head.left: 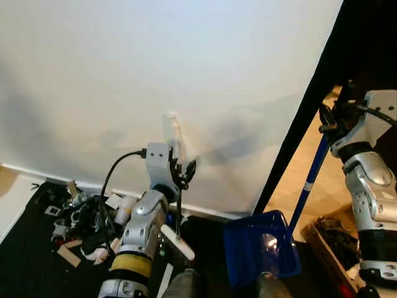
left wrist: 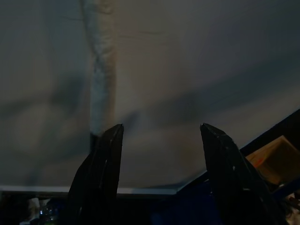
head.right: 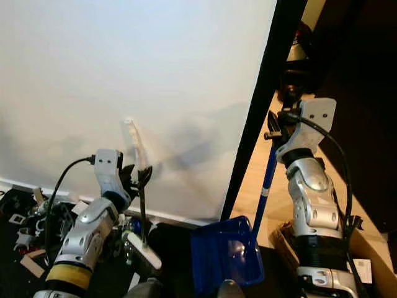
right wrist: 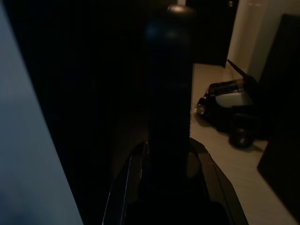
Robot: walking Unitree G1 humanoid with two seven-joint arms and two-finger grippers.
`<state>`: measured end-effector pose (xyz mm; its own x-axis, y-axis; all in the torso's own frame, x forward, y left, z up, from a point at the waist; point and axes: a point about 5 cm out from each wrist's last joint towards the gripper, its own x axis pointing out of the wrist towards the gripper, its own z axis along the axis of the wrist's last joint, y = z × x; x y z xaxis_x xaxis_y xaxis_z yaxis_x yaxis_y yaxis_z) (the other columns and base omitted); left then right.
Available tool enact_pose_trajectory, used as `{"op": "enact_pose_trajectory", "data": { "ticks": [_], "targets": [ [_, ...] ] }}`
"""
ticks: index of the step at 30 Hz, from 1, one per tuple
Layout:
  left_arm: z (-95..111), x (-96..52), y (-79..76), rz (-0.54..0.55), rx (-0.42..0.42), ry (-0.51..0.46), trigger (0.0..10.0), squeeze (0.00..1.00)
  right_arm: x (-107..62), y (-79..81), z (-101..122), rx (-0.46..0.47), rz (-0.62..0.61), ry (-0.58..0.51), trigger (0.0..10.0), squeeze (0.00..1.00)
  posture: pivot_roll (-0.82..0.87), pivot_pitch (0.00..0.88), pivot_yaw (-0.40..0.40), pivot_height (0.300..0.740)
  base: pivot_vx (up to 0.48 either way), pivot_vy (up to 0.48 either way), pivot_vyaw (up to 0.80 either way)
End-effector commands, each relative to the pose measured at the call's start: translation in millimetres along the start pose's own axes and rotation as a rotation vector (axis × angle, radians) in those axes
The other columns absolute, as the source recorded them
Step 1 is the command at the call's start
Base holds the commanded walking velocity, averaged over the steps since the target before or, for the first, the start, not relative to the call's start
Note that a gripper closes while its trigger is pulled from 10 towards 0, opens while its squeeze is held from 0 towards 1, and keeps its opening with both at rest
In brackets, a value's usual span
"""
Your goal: Sweep floor
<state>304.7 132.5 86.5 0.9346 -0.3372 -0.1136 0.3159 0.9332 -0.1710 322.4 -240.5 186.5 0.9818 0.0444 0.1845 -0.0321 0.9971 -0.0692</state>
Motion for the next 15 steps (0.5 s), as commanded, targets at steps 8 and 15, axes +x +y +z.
{"op": "enact_pose_trajectory", "data": {
  "ticks": [8,15],
  "targets": [
    [-17,-8.4,3.0,-0.008,0.058,0.07,10.0,0.0,-45.0,-62.3,-28,-0.101,-0.238,0.137,10.0,0.0,-0.03,0.108,0.039,0.74,0.0,0.0,0.0],
    [-23,-11.0,-5.4,-0.07,0.076,0.107,10.0,0.0,-59.8,-49.1,-52,-0.021,-0.241,0.178,10.0,0.0,-0.03,0.11,0.07,0.74,0.0,0.0,0.0]
  ]
}}
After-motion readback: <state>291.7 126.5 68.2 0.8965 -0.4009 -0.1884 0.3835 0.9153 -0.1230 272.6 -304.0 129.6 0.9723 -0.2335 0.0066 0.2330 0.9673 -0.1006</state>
